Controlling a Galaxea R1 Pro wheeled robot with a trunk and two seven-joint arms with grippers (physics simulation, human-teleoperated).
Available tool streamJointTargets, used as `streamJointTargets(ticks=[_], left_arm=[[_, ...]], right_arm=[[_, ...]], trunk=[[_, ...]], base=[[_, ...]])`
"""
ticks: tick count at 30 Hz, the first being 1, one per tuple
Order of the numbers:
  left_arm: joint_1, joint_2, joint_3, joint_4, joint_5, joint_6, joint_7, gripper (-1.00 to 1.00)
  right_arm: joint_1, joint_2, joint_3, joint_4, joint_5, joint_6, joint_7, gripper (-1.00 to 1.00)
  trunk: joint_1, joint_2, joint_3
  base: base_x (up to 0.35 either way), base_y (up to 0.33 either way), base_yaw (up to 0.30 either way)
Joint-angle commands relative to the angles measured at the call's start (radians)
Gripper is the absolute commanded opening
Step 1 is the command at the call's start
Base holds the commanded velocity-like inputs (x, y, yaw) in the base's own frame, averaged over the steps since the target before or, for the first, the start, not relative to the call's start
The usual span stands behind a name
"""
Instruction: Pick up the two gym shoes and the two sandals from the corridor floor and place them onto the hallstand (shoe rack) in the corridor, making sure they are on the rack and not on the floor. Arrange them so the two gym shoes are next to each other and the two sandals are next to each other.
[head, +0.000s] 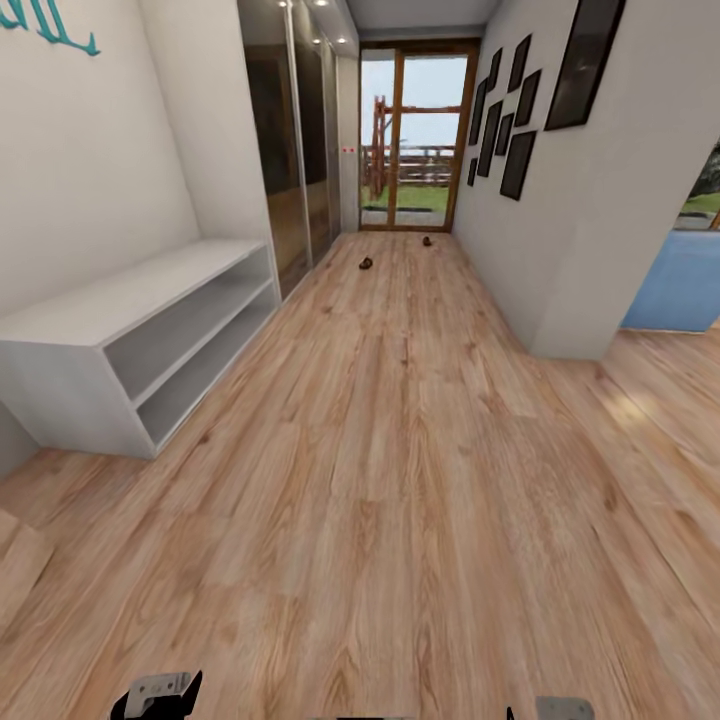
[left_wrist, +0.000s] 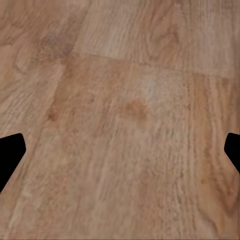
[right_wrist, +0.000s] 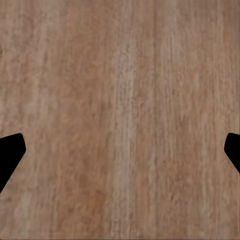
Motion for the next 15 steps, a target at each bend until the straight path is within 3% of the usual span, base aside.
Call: streamJointTargets(ticks=[1,15], left_arm=[[-0.001,0.000,0.009,0.000,-0.007,-0.003,-0.006,1.00],[-0.001,0.000,0.008,0.000,-0.008,-0.003,-0.006,1.00]], right_arm=[[-0.001,0.000,-0.008,0.001,0.011,-0.003,-0.003,1.00],[-0.001,0.000,-0.008,0.001,0.011,-0.003,-0.003,1.00]], trunk=[[0.000,0.000,-0.001],[0.000,0.000,-0.001]], base=[[0.336,-0.100,0.000],[0.336,-0.100,0.000]])
